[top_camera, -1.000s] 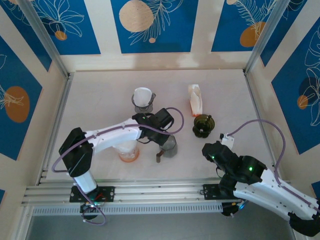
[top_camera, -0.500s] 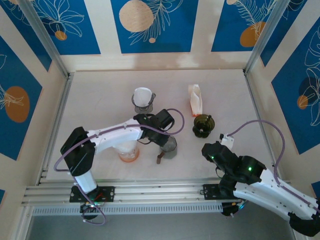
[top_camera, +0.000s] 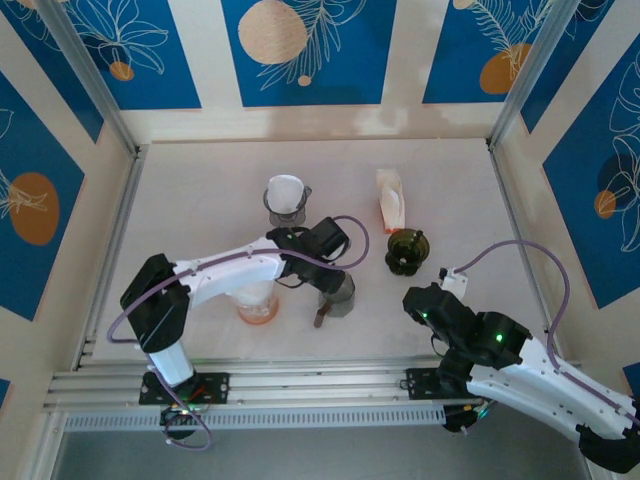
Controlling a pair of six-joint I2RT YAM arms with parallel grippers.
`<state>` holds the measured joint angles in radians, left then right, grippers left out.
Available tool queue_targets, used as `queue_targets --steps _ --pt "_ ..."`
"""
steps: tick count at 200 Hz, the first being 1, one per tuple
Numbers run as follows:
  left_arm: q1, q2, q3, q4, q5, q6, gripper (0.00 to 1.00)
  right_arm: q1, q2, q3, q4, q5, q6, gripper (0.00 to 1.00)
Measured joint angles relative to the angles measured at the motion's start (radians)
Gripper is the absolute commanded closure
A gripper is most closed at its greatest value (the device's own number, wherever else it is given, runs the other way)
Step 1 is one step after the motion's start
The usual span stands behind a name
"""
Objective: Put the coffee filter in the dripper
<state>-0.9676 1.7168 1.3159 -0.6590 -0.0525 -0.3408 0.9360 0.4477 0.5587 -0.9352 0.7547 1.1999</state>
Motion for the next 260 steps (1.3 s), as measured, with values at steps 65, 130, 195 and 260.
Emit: queue_targets --steps 65,130,195,260 --pt "0.0 -0.152 0.14 -0.011 -0.002 0.0 0.37 0.0 0.0 -0.008 0.007 -0.003 0.004 0.56" --pt "0.037 -0.506 0.098 0.04 -0.1 0.004 0.1 0.0 0.0 -0.025 0.032 -0.02 0.008 0.55" --pt "0.119 -0.829 -0.248 0.096 -0.322 -0.028 0.0 -0.001 0.049 -0.034 0.065 -0.034 0.003 0.5" --pt "0.132 -1.031 -0.404 0.106 -0.502 -0.058 0.0 -0.165 0.228 0.036 0.128 -0.148 -0.134 0.47"
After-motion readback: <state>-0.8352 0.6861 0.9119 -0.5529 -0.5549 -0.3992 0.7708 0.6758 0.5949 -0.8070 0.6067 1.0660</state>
